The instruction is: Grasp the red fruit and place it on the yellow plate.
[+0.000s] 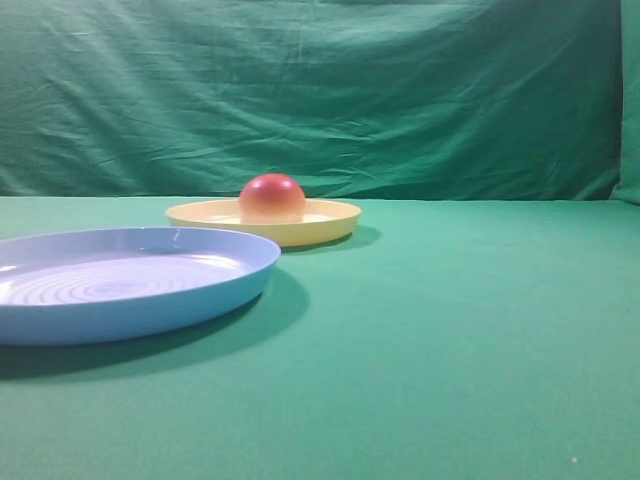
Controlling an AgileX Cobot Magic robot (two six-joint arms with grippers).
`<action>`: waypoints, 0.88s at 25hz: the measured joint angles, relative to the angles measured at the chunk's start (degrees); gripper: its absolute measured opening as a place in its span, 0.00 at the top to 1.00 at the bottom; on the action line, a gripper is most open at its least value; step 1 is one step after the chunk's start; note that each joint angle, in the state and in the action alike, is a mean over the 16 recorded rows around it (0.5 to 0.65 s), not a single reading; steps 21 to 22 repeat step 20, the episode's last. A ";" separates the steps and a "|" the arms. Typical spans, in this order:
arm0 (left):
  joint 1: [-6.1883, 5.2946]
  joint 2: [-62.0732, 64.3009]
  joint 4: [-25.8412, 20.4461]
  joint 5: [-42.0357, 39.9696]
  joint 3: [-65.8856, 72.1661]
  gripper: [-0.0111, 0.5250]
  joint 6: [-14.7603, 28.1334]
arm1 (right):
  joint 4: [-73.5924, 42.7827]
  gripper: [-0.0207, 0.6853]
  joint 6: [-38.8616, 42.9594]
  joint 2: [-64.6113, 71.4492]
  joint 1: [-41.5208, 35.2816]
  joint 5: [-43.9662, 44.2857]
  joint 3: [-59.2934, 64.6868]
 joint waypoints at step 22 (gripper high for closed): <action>0.00 0.00 0.00 0.00 0.00 0.69 0.00 | 0.12 0.97 -0.18 0.00 0.00 -0.11 0.02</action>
